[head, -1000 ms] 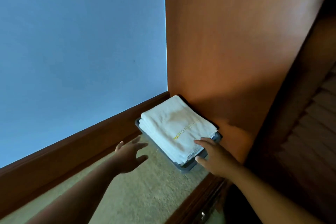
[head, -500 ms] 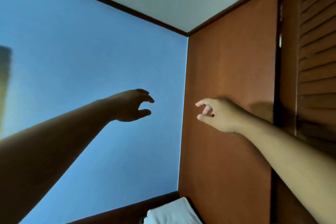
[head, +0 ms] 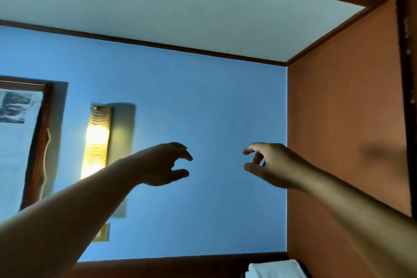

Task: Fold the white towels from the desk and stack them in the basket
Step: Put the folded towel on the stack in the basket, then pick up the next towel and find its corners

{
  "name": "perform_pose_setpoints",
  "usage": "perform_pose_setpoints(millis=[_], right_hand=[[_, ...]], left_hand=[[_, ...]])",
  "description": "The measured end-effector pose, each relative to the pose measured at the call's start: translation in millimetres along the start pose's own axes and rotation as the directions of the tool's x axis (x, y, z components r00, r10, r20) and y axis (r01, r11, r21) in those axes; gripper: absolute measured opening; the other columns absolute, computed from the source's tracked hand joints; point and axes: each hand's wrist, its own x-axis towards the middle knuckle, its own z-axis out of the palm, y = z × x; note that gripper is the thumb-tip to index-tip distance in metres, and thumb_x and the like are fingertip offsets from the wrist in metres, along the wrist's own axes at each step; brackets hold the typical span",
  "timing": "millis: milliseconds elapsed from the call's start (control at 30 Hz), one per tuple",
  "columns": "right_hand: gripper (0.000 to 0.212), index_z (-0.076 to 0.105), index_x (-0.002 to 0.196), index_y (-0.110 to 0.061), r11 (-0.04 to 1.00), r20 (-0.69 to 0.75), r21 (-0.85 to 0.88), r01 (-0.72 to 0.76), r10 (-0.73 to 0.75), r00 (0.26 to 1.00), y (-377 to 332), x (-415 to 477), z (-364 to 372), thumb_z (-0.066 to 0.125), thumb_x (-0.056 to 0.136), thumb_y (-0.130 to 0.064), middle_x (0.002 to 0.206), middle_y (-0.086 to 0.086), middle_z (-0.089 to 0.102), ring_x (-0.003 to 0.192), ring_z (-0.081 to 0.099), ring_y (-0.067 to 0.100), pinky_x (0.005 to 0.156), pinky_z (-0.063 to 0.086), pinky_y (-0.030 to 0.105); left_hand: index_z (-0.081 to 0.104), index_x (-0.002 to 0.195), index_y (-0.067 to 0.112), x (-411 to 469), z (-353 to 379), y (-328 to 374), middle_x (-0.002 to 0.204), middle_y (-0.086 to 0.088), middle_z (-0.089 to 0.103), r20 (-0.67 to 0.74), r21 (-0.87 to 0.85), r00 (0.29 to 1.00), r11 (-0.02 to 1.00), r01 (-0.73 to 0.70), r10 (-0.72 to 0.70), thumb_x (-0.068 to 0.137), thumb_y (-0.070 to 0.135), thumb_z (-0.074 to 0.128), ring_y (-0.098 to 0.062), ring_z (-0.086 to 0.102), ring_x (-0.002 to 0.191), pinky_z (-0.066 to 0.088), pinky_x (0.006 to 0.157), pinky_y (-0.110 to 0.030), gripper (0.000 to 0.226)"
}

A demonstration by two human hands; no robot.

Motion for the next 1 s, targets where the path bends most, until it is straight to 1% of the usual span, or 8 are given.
perform_pose_setpoints(millis=[200, 333, 467, 633, 767, 867, 933, 1000], right_hand=[[0.035, 0.058, 0.123, -0.039, 0.990, 0.043, 0.020, 0.137, -0.138, 0.990, -91, 12, 29, 0.063, 0.091, -0.051, 0.090, -0.013, 0.067, 0.075, 0.062, 0.002, 0.072, 0.052, 0.025], [0.034, 0.057, 0.125, -0.037, 0.969, 0.048, 0.001, 0.246, -0.246, 0.968, -171, 36, 42, 0.061, 0.093, -0.048, 0.093, -0.015, 0.066, 0.084, 0.058, 0.001, 0.073, 0.044, 0.024], [0.034, 0.057, 0.125, -0.034, 0.950, 0.014, 0.025, 0.310, -0.311, 0.950, -247, 58, 62, 0.060, 0.094, -0.048, 0.092, -0.017, 0.065, 0.091, 0.056, 0.005, 0.082, 0.047, 0.030], [0.038, 0.058, 0.126, -0.032, 0.905, 0.009, 0.083, 0.416, -0.418, 0.908, -356, 70, 125, 0.062, 0.092, -0.048, 0.091, -0.016, 0.067, 0.086, 0.058, 0.006, 0.082, 0.049, 0.030], [0.041, 0.057, 0.130, -0.026, 0.868, 0.046, 0.086, 0.488, -0.493, 0.869, -421, 77, 181, 0.065, 0.094, -0.042, 0.086, -0.014, 0.063, 0.078, 0.056, 0.006, 0.079, 0.049, 0.024], [0.041, 0.057, 0.131, -0.023, 0.850, 0.086, 0.083, 0.520, -0.526, 0.846, -456, 90, 218, 0.066, 0.094, -0.038, 0.091, -0.007, 0.071, 0.079, 0.062, 0.009, 0.079, 0.052, 0.023], [0.040, 0.057, 0.130, -0.025, 0.846, 0.111, 0.115, 0.521, -0.532, 0.839, -474, 103, 242, 0.063, 0.094, -0.040, 0.094, -0.006, 0.073, 0.084, 0.066, 0.011, 0.078, 0.054, 0.027], [0.039, 0.056, 0.129, -0.030, 0.856, 0.144, 0.168, 0.489, -0.512, 0.847, -491, 112, 270, 0.061, 0.094, -0.046, 0.096, -0.009, 0.071, 0.085, 0.064, 0.009, 0.080, 0.056, 0.033]], left_hand=[[0.049, 0.143, 0.038, -81, -45, -63, 0.158, 0.009, 0.034, 0.038, 0.124, 0.993, 0.987, 0.103, -0.109, 0.095, 0.051, 0.059, -0.005, 0.064, 0.108, 0.042, 0.087, -0.014, 0.051], [0.049, 0.144, 0.034, -138, -79, -121, 0.156, 0.006, 0.038, 0.042, 0.212, 0.984, 0.964, 0.160, -0.172, 0.097, 0.048, 0.059, -0.008, 0.060, 0.116, 0.041, 0.092, -0.016, 0.050], [0.051, 0.143, 0.032, -190, -106, -173, 0.157, 0.005, 0.039, 0.036, 0.266, 0.973, 0.941, 0.210, -0.228, 0.098, 0.045, 0.059, -0.012, 0.048, 0.134, 0.036, 0.104, -0.021, 0.048], [0.054, 0.140, 0.030, -273, -129, -254, 0.152, 0.006, 0.045, 0.065, 0.312, 0.948, 0.909, 0.278, -0.312, 0.098, 0.042, 0.060, -0.004, 0.053, 0.120, 0.037, 0.093, -0.016, 0.045], [0.053, 0.141, 0.027, -326, -128, -315, 0.152, 0.005, 0.046, 0.121, 0.312, 0.914, 0.889, 0.336, -0.388, 0.097, 0.040, 0.063, -0.008, 0.055, 0.124, 0.039, 0.096, -0.015, 0.047], [0.053, 0.141, 0.027, -351, -118, -358, 0.151, 0.006, 0.048, 0.130, 0.278, 0.898, 0.885, 0.375, -0.421, 0.096, 0.039, 0.064, 0.002, 0.050, 0.112, 0.037, 0.092, -0.011, 0.048], [0.053, 0.140, 0.027, -366, -105, -386, 0.151, 0.006, 0.047, 0.137, 0.234, 0.893, 0.890, 0.391, -0.429, 0.096, 0.038, 0.064, 0.006, 0.044, 0.106, 0.036, 0.088, -0.008, 0.047], [0.055, 0.138, 0.026, -381, -83, -414, 0.151, 0.005, 0.045, 0.128, 0.177, 0.892, 0.895, 0.411, -0.435, 0.095, 0.037, 0.065, 0.004, 0.051, 0.104, 0.041, 0.087, -0.008, 0.046]])
